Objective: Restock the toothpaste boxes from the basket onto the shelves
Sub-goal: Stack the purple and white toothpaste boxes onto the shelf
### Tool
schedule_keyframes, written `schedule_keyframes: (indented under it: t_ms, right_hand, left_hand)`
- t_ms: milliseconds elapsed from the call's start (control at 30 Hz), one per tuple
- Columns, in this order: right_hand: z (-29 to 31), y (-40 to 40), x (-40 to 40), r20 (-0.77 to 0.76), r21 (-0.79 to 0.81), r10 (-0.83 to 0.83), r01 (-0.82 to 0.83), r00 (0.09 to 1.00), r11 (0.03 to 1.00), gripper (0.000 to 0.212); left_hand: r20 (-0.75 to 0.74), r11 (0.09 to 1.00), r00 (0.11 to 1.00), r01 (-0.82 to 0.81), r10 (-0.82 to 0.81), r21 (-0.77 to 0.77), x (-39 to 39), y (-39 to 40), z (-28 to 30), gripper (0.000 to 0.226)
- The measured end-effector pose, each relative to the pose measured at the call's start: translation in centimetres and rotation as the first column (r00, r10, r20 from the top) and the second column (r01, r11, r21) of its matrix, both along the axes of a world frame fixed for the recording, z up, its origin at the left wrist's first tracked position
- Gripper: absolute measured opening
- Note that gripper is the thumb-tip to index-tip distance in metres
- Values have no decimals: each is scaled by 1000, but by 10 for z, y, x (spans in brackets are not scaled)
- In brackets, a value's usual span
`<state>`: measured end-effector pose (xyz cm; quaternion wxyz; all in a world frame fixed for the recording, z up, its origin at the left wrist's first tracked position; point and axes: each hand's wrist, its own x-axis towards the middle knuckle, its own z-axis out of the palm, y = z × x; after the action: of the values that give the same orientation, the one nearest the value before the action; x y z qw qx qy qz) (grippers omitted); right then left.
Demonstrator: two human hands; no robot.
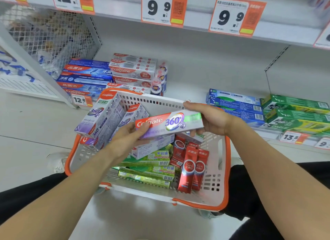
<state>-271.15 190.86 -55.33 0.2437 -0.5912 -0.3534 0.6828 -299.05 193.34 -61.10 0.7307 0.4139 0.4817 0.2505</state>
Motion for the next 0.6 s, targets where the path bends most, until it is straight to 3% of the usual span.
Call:
schedule_keyframes:
  t_ms: [100,167,233,267,300,400,600]
  right_hand:
    - [-22,4,3,14,-77,-99,100,995,992,59]
    - [-47,5,13,268,-36,-180,196,947,980,49]
    - [-75,1,24,649,53,-100,86,754,995,33]
    - [-87,-2,24,744,32,-20,-5,668,999,33]
    - [-98,-6,23,777,-14,56,-70,627,997,39]
    - [-125,-16,12,746,-68,157,-160,647,985,58]
    - [-150,-15,9,721,-47,118,-122,683,991,81]
  left_hand:
    - [-56,985,984,-171,171,6,2,3,6,52]
    - [-120,968,960,-249,252,41,-2,6,4,48]
    - [-245,958,927,-263,283,114,-9,9,-1,48]
    - [-315,956,905,-249,287,156,-12,10,-4,48]
    - [-368,955,885,-228,285,190,-16,10,-6,47]
    - [-415,956,868,-202,274,211,-20,8,-11,49]
    - [-435,972,874,-156,218,174,-19,2,-13,33]
